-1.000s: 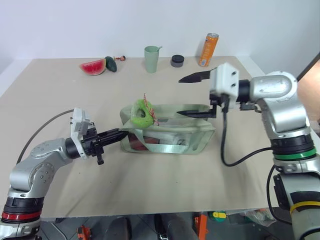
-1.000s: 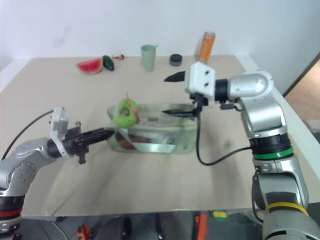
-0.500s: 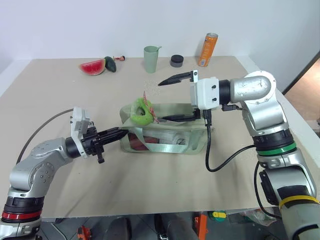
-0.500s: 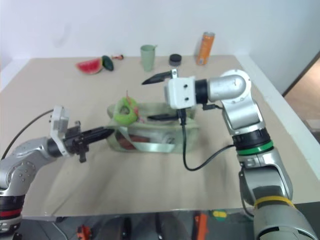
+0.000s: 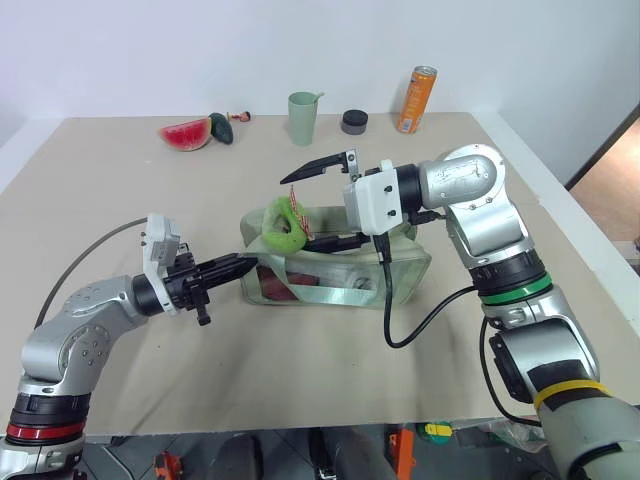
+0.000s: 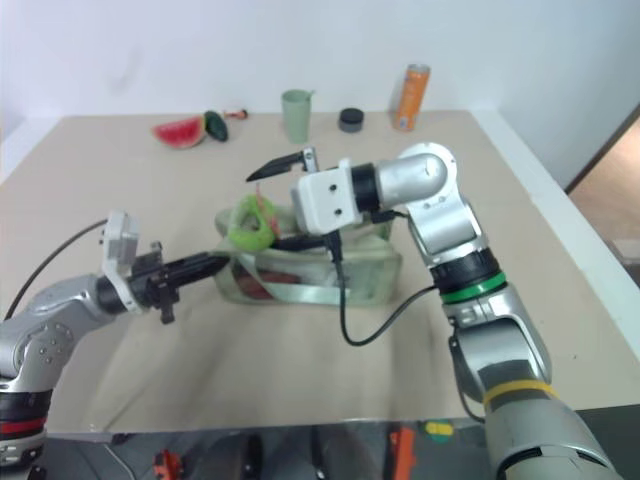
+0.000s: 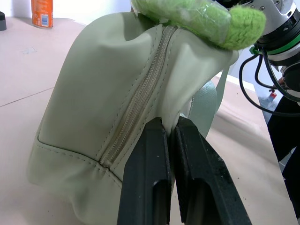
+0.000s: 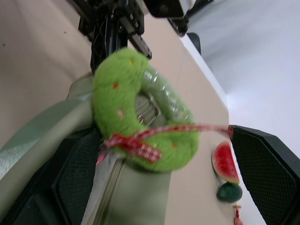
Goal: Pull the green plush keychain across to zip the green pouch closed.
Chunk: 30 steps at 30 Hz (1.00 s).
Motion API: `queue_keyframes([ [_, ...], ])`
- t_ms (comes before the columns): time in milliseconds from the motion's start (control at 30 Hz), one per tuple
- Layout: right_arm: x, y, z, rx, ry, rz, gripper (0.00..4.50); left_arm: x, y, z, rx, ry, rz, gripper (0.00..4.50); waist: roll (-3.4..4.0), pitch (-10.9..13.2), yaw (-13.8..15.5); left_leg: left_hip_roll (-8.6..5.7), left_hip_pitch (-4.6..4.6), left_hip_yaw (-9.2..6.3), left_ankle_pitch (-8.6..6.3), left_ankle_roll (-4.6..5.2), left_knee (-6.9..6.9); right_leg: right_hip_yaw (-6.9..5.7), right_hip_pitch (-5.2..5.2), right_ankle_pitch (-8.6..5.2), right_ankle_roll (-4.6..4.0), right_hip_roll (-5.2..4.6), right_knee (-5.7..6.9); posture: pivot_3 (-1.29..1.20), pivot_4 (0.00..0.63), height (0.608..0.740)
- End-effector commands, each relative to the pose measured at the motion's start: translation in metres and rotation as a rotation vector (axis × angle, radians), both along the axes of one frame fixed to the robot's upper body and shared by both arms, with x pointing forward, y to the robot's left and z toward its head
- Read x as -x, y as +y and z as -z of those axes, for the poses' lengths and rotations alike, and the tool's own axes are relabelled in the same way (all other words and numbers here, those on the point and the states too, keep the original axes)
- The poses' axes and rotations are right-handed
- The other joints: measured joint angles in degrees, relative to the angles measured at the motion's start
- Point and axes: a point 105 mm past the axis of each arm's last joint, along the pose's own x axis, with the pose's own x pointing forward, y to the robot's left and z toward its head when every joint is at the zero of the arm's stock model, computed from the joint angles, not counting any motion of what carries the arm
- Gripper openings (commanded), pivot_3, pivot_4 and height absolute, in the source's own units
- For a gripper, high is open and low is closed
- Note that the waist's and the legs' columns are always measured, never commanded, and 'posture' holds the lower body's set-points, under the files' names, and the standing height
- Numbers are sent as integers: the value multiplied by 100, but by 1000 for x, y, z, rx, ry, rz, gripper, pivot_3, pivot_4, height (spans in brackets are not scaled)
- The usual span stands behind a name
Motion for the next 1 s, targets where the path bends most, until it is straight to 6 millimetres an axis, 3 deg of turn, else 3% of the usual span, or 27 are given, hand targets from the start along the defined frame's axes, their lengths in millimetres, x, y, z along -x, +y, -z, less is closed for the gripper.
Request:
queue_keyframes([
  [33,6,7,-10,-2,-21,-51,4236,3,-1,-2,-2,-11,-9,0,0,0,0,-1,0,0,0,0,0,1,0,0,0,-1,0,0,150,740],
  [633,-4,0,-9,-7,26,19,4236,-1,-2,-2,8,-10,-14,0,0,0,0,-1,0,0,0,0,1,2,0,0,0,-3,0,0,150,740],
  [900,-5,-4,0,60,77,47,4236,-1,-2,-3,16,-10,-13,0,0,0,1,-2,0,0,0,0,1,2,0,0,0,-4,0,0,150,740],
  [933,-5,-4,0,60,80,47,3757,-1,-2,-3,16,-10,-14,0,0,0,1,-2,-1,-1,0,0,1,2,0,0,0,-3,0,0,150,740],
  [1000,-4,-4,-3,44,83,43,3478,-1,-1,-3,16,-10,-15,0,0,0,1,-2,-1,0,0,0,1,2,0,0,0,-4,0,0,150,740],
])
